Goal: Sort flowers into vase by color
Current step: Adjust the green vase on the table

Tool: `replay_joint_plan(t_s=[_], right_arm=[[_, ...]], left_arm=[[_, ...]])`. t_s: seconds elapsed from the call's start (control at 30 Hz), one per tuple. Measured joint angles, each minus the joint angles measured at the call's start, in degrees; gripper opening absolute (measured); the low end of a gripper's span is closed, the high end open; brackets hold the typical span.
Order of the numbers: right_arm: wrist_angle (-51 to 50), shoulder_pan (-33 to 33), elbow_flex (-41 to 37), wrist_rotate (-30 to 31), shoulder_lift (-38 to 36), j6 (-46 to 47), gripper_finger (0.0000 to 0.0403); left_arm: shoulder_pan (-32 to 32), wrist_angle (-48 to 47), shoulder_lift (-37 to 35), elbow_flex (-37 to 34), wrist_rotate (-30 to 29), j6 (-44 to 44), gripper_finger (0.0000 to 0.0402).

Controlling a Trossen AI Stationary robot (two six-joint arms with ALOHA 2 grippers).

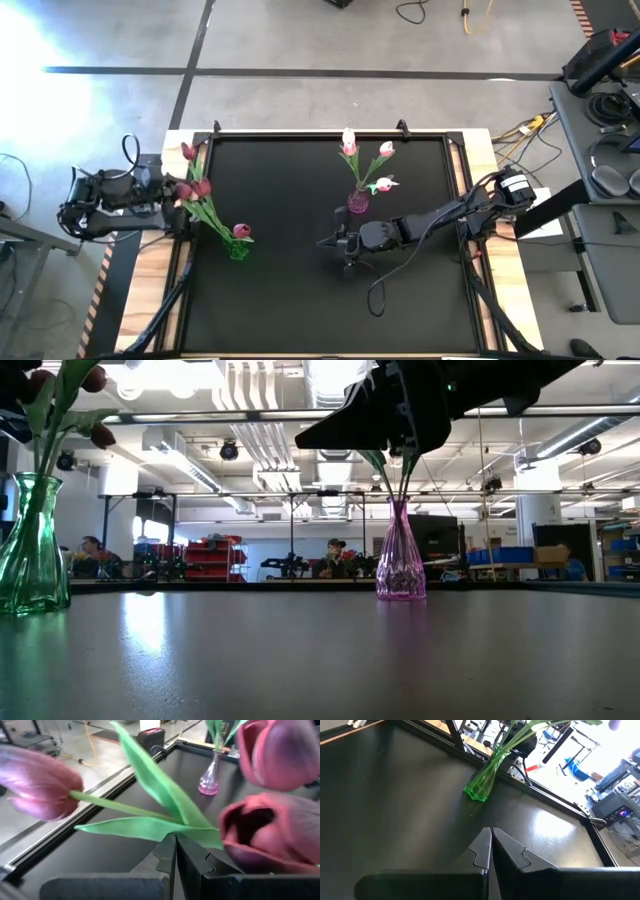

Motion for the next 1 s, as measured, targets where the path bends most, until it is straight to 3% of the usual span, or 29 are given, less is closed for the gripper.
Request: replay_joint_plan(t_s=[0.2,0.57,0.83,1.0], right_arm=[[0.0,0.0,0.0,0.0,0.0,0.0,0.0009],[-0.7,0.1,0.0,0.0,0.0,0.3,0.0009],[-1.8,0.1,0.0,0.0,0.0,0.2,0.0009],[-2.1,0.1,0.0,0.0,-0.1,0.0,0.0009]], left_arm=[[0.0,-1.5,0.0,0.4,2.5,1.2,0.0],[0.0,-4.7,1.7,1.3,-1.8,-0.8,0.0],[0.0,1.7,0.6,-1.0,6.3,1.7,0.0],[0.3,3.8,0.0,-1.3,6.7,1.4,0.0]])
